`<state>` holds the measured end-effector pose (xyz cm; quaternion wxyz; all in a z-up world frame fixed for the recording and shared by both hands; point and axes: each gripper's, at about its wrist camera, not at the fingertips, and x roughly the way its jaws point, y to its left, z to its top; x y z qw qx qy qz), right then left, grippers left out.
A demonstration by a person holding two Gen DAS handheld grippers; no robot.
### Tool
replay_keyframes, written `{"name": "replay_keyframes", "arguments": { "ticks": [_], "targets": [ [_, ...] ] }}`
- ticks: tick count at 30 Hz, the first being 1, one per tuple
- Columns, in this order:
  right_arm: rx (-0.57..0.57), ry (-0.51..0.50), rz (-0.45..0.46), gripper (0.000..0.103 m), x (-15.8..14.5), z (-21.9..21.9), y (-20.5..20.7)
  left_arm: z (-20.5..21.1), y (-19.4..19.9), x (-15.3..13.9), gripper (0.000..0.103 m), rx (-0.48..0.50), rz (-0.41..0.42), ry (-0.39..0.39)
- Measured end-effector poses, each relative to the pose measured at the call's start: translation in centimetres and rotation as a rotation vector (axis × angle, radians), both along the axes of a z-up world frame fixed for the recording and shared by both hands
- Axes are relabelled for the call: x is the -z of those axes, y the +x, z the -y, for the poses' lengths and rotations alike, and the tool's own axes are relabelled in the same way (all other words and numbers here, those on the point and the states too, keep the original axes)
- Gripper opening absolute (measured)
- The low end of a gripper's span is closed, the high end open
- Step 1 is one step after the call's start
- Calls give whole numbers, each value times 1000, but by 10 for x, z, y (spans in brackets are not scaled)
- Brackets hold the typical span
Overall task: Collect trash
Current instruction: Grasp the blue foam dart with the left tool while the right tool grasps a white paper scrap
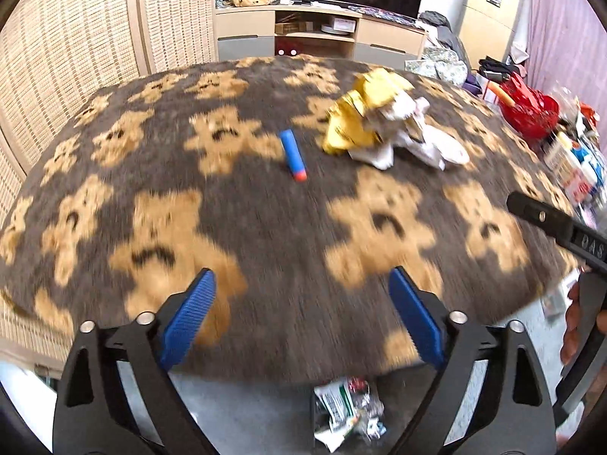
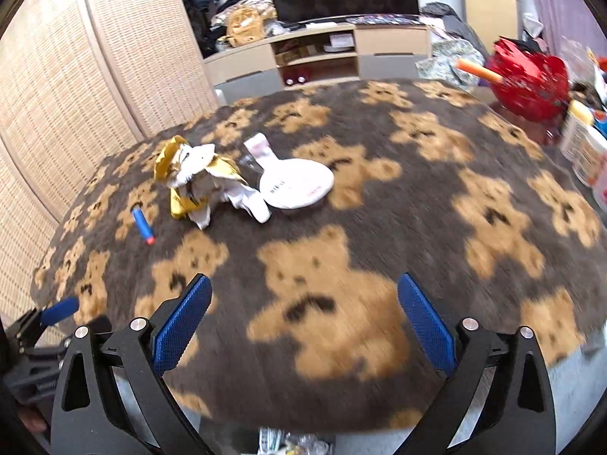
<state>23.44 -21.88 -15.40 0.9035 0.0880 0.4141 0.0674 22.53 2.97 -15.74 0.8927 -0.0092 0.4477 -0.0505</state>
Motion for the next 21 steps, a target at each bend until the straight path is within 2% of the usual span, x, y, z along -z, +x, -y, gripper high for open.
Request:
{"name": "replay_keyframes", "arguments": {
  "ticks": [2,6,8,14,21],
  "targets": [
    [-16,-3,3,81,3,-9,12,-3,17,0,79,-9,3,-3],
    [-64,-20,-7,61,11,-26,31,-8,45,1,68,-21,11,-11],
    [-87,-29,-14,51,17,-33,42,-10,56,1,66,-29,15,-16],
    [-138,-13,25,39,22,-47,59,-10,87,10,57,-34,3,-21],
    [-169,-6,14,28,31,-58,78,-9,115,25,49,-28,-23,-15]
  ]
}}
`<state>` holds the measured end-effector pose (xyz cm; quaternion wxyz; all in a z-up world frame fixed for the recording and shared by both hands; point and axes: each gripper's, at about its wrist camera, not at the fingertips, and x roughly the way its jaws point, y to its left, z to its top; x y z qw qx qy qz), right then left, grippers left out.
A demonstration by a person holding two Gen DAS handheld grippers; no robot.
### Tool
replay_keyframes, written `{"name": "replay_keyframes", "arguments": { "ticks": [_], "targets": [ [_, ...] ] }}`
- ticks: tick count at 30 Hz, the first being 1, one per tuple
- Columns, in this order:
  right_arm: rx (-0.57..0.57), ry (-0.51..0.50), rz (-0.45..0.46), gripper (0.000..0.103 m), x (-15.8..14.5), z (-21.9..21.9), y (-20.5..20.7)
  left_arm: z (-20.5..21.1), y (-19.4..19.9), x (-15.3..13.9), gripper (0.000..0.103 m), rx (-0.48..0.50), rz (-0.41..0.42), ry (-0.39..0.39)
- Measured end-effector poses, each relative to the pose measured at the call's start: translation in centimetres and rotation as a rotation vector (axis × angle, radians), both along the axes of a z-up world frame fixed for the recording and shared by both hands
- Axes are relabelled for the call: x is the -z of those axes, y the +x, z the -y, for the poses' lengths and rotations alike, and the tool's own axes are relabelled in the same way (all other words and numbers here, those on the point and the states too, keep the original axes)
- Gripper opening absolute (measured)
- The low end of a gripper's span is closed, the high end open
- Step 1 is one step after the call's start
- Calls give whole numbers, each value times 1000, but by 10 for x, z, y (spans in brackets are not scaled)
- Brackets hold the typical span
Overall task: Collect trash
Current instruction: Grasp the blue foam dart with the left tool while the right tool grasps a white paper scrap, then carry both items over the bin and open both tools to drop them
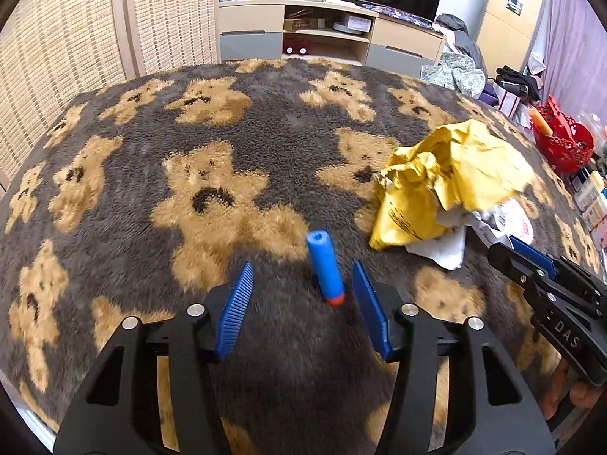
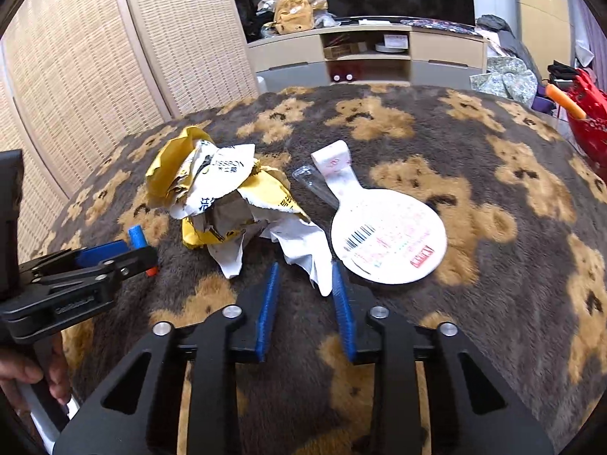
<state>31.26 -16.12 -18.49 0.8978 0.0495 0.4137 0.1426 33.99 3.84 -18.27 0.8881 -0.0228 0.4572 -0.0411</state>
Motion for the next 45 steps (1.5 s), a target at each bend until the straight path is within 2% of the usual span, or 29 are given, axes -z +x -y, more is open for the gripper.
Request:
{"name": "replay_keyframes", "arguments": {
  "ticks": [2,4,10,20,35,45],
  "targets": [
    [-5,2,1,19,3,-3,3,0,6,4,44,3,-8,-1],
    [-8,9,-2,16,6,-5,5,0,13,8,41,7,-15,1],
    [-25,18,-4,14,6,-6,-1,4,16,10,28,17,-1,23],
    [-36,49,6,13,-19,7,-57,18,-44,-10,11,91,24,36],
    [-2,35,-11,13,-43,29,-168,26,-179,-52,10,137,60,17],
    [8,33,-52,13,-29,40,-227,31,-252,-43,10,154,42,-35]
  ]
}}
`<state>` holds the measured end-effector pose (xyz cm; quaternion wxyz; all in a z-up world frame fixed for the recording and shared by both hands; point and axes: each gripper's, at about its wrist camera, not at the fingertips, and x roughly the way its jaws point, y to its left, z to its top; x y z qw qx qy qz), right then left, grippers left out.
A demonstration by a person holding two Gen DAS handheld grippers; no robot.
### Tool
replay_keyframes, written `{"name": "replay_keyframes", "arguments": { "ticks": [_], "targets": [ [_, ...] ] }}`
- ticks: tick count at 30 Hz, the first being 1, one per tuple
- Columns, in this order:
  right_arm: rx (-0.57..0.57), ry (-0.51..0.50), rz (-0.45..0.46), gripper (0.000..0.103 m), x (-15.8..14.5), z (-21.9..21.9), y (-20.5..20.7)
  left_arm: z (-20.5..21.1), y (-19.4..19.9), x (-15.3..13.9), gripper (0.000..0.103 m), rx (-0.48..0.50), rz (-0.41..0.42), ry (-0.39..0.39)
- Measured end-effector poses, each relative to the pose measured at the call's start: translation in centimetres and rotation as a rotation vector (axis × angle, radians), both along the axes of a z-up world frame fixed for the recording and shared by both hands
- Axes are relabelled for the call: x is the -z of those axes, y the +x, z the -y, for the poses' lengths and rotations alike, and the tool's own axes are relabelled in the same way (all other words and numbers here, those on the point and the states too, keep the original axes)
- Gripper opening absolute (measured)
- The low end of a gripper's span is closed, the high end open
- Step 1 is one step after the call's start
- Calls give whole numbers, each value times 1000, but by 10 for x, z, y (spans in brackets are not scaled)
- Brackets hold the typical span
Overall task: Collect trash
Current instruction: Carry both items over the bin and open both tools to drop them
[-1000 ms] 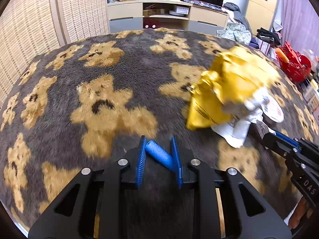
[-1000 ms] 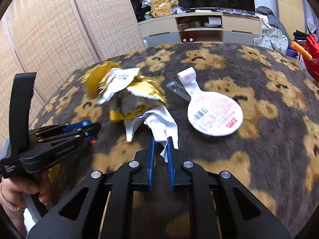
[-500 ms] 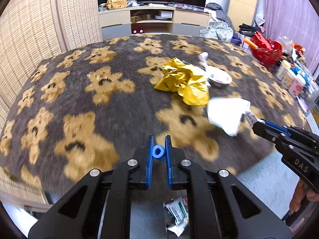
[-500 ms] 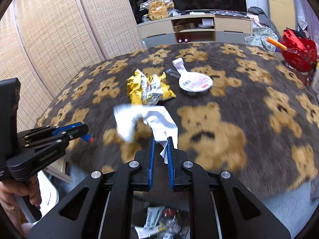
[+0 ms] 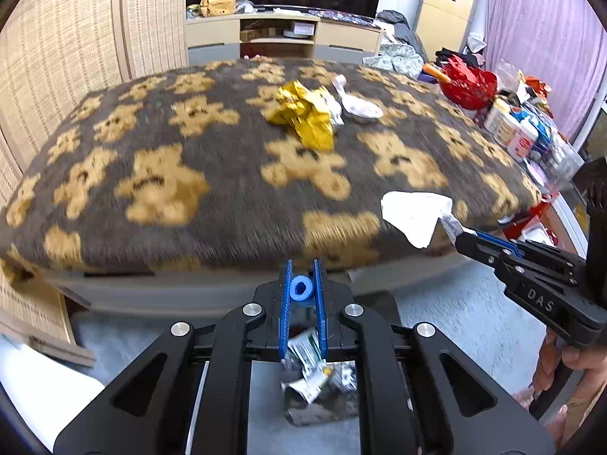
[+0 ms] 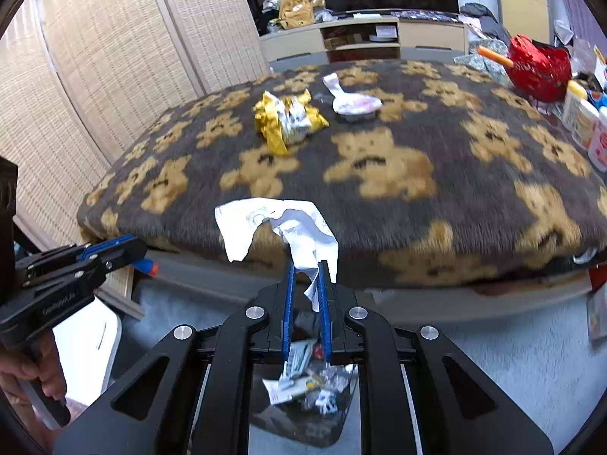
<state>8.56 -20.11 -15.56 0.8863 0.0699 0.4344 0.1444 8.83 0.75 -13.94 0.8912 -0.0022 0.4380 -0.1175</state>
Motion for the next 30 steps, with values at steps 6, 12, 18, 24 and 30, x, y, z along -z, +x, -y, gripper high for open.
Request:
{"name": "replay_keyframes", "arguments": {
  "ticks": [6,12,18,24,30],
  "targets": [
    [12,4,-41,13,20,7,-26,6,-30,26,10,5,-53,-20],
    [30,14,-103,13,50,10,-45,14,-48,56,10,17,-112,-24],
    [34,-10,-172,13,79,5,-52,19,-56,95,10,28,-190,-29],
    [19,-41,-250,13,107,-8,-49,23,-56,134,10,43,-264,-15],
    [20,-42,-313,14,126,-13,-38,20,-51,154,10,43,-307,-20]
  ]
}}
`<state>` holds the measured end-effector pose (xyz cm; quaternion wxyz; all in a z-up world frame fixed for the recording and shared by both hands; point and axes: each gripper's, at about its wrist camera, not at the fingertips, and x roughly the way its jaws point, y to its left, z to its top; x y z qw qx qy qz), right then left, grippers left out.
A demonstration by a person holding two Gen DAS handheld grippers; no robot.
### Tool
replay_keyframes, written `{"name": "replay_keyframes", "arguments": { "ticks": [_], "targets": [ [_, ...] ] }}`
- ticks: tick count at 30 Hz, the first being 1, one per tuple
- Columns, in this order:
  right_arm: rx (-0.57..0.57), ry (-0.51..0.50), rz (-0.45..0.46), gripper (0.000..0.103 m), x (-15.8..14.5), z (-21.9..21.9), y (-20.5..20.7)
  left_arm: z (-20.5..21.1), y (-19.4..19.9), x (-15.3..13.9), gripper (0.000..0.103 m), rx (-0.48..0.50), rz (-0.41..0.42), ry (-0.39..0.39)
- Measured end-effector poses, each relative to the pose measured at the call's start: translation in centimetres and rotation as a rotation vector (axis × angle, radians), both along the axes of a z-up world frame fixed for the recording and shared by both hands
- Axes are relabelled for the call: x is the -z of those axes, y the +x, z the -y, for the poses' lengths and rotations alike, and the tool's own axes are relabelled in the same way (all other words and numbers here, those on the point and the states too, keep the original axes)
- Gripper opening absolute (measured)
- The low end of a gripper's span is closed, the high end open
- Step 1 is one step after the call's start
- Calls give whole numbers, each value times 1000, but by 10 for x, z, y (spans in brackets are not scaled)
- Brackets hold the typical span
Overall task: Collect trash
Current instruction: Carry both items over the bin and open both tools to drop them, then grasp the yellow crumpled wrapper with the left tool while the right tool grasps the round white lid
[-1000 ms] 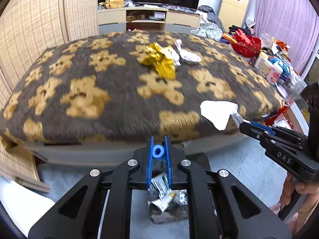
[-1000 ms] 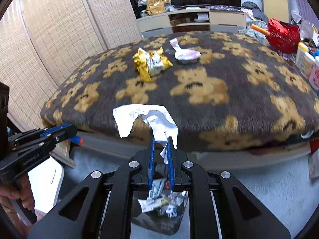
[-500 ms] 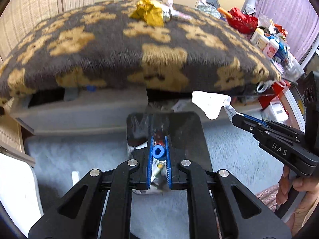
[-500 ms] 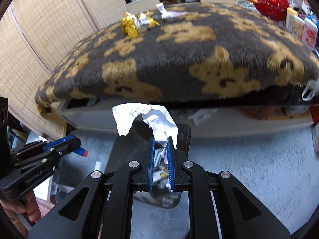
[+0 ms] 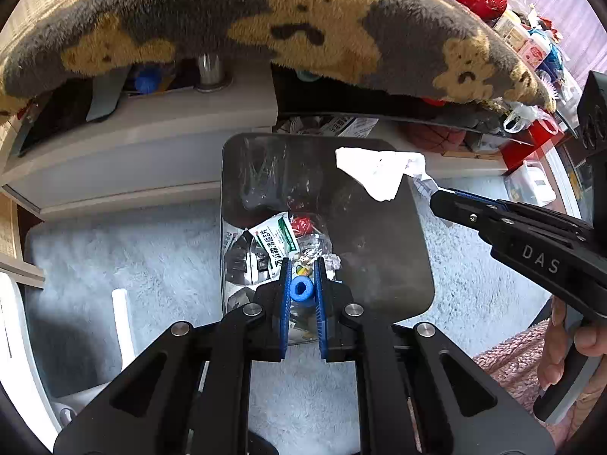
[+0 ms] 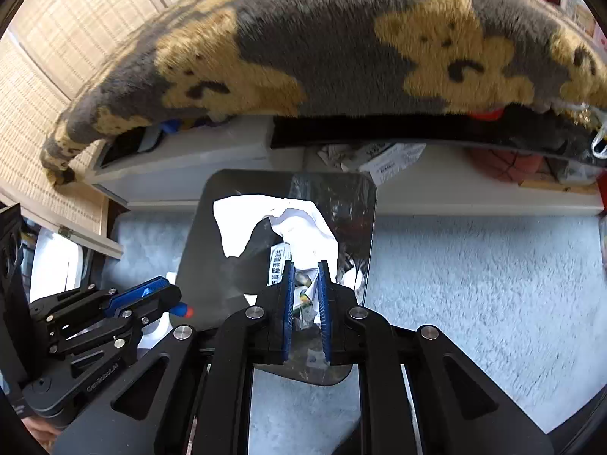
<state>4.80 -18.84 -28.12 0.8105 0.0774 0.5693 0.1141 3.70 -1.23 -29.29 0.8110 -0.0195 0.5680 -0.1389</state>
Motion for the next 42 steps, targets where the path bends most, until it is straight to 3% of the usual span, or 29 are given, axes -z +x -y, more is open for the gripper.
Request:
{"name": "replay_keyframes", "arguments": {
  "ticks": [13,15,16,17,19,21,23,25,30,33,36,42],
  "targets": [
    [8,16,-46,16,17,1,11,4,11,12,13,11,-35,19],
    [12,10,-49,16,18,1,11,5,10,12,21,14,-30,31],
    [16,5,-51,24,18,1,12,6,10,11,24,15,-27,36],
    [23,0,-52,45,19,2,12,6,10,11,29,15,-24,42],
    [50,-2,-39,75,17,6,11,7,9,10,39,16,-17,52],
    [71,-5,-22,78,14,10,11,8,8,9,52,18,-6,66],
    [84,-7,-20,89,13,13,12,8,7,7,61,18,4,77],
    [99,-10,-13,94,13,16,11,7,7,5,68,18,11,82],
    [99,-12,-11,97,11,16,12,7,7,0,88,14,26,95],
    [101,-5,13,97,2,19,14,4,9,-8,94,13,41,97],
    [118,3,69,97,-19,27,19,-1,17,-20,94,-7,67,108],
    [170,-20,199,98,-74,53,45,-8,49,-72,95,-56,155,64]
  ]
}}
